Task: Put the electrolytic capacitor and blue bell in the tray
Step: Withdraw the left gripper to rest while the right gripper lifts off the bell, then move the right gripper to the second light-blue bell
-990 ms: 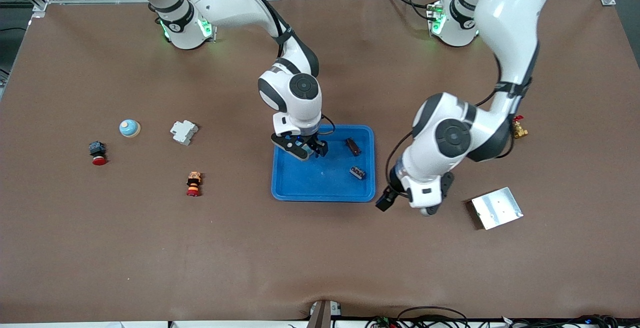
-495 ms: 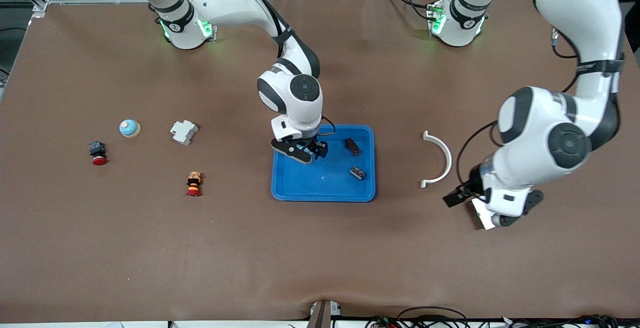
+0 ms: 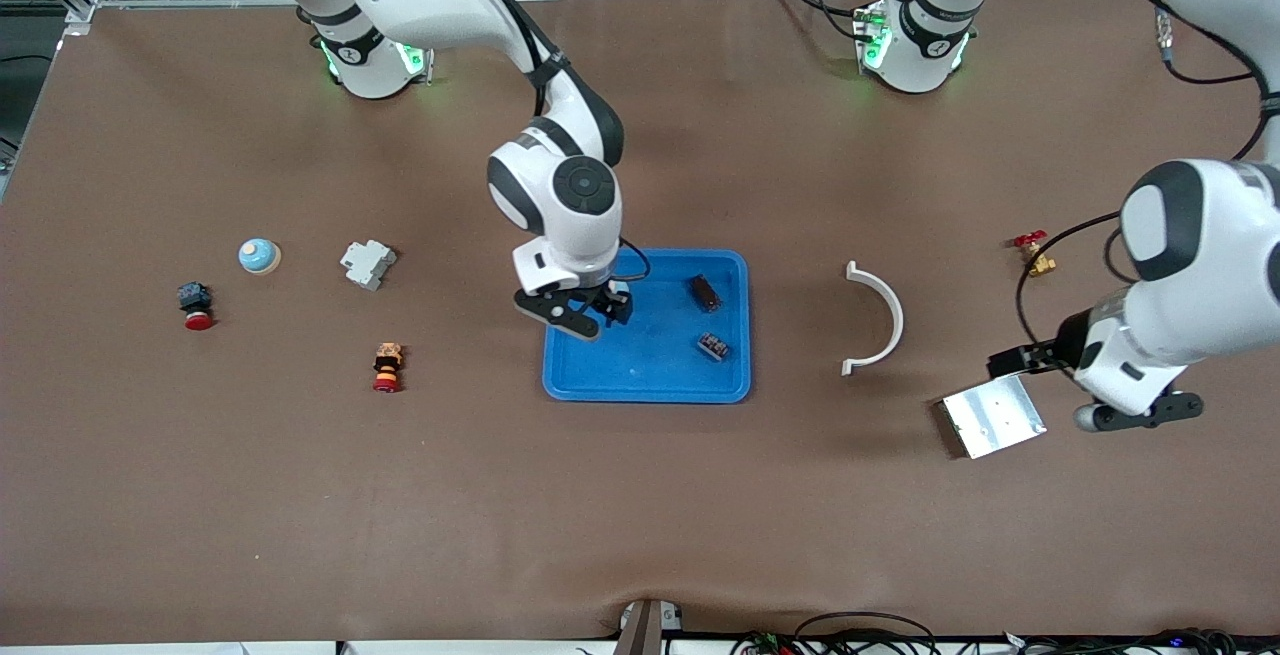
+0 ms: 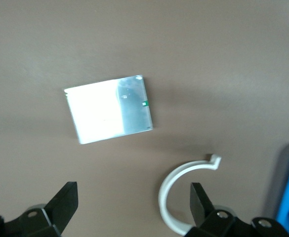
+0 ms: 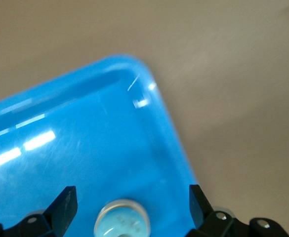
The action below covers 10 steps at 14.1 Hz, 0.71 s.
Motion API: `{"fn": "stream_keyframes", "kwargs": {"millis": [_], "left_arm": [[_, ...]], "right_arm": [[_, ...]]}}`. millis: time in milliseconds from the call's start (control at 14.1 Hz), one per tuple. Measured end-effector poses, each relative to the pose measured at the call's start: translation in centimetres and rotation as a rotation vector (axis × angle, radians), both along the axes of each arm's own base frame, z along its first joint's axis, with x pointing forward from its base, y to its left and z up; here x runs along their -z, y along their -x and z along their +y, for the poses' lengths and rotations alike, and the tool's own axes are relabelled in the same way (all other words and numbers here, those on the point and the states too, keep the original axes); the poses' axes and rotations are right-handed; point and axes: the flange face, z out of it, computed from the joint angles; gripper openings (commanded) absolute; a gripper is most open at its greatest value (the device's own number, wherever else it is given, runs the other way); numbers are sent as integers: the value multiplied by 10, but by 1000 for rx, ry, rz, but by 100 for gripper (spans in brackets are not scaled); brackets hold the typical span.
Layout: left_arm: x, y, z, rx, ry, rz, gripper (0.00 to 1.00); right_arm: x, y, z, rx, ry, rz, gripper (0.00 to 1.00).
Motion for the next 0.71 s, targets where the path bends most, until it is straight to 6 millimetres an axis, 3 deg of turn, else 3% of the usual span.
{"fn": "stream_keyframes", "kwargs": {"millis": [212,495,707], "left_arm": [[-41,23,15,50,-25,-48,100],[-107,66,9,58,-69,-108,100],[-163,89,10,63,-126,-137,100]], "right_arm": [[-33,-18,-33,25,13,16,100],[-31,-13,-31,7,20,30,100],[-32,-22,-50,-74,43,63,100]]}}
